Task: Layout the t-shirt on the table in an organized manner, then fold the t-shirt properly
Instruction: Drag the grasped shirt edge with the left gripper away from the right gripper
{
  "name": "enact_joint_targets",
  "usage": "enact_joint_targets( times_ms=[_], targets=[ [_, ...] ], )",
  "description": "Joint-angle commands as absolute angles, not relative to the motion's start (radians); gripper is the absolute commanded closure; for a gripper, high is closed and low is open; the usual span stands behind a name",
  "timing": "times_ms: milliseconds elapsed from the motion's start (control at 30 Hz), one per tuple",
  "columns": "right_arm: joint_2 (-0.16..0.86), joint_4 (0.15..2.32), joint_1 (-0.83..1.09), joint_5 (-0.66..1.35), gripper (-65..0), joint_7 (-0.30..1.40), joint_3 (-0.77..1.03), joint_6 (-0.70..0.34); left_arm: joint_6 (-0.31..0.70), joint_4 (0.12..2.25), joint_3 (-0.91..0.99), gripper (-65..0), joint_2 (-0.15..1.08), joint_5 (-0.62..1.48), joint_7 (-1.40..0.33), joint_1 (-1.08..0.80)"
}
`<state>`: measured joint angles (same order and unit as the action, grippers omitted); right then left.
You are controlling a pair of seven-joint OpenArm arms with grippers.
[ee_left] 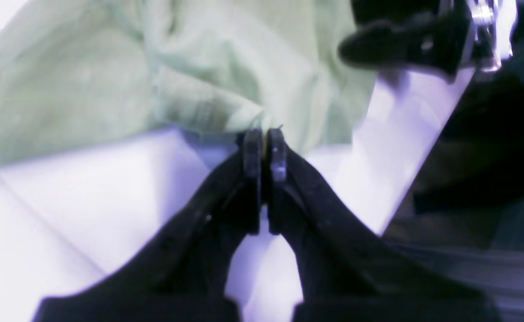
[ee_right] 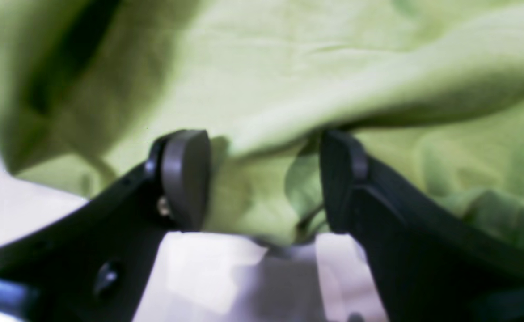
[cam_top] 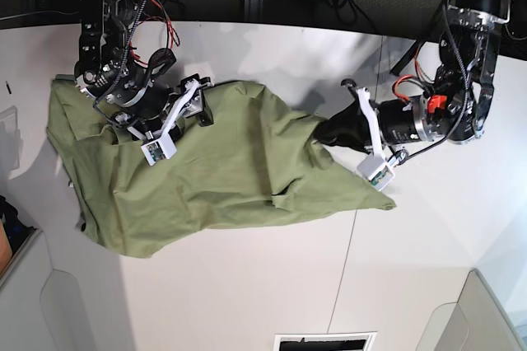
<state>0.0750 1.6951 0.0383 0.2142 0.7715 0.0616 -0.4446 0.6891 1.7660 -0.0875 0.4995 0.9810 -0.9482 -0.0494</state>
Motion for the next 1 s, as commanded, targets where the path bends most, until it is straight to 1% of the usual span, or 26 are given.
enact_joint_targets(
  times_ms=[0, 100, 267, 467, 500, 600, 633, 667, 800, 967],
  targets=[
    [0.083, 1.711, 0.023, 0.224, -38.4, 0.749, 0.067, -0.441, 0.698, 1.809, -0.072, 0.0, 0.525, 1.014, -0.933, -0.08],
    [0.086, 1.711, 0.023, 0.224, -38.4, 0.736, 0.071, -0.441, 0.698, 1.868, -0.022, 0.0, 0.564, 1.037, -0.932, -0.203],
    [0.086, 1.711, 0.022, 0.224, -38.4, 0.728, 0.09, -0.44, 0.698, 1.908, 0.11, 0.0, 0.565, 1.099, -0.933, -0.393],
    [0.089, 1.711, 0.022, 0.228, -38.4, 0.71, 0.159, -0.441, 0.698, 1.908, 0.244, 0.0, 0.565, 1.111, -0.942, -0.522],
    [0.094, 1.711, 0.022, 0.232, -38.4, 0.702, 0.173, -0.441, 0.698, 1.908, 0.258, -2.9, 0.565, 1.111, -0.949, -0.538],
    [0.112, 1.711, 0.012, 0.28, -38.4, 0.7, 0.202, -0.442, 0.698, 1.907, 0.281, -21.9, 0.566, 1.135, -0.967, -0.595],
    [0.118, 1.711, 0.008, 0.293, -38.4, 0.7, 0.21, -0.442, 0.698, 1.907, 0.282, -26.5, 0.566, 1.15, -0.97, -0.616],
    [0.121, 1.711, 0.003, 0.301, -38.4, 0.7, 0.218, -0.441, 0.698, 1.907, 0.282, -29.0, 0.566, 1.159, -0.97, -0.638],
    [0.121, 1.711, -0.028, 0.305, -38.4, 0.7, 0.257, -0.441, 0.698, 1.907, 0.283, -29.1, 0.565, 1.194, -0.969, -0.696],
    [0.121, 1.711, -0.076, 0.318, -38.4, 0.7, 0.282, -0.441, 0.698, 1.908, 0.365, -29.1, 0.565, 1.194, -0.938, -0.649]
  ],
)
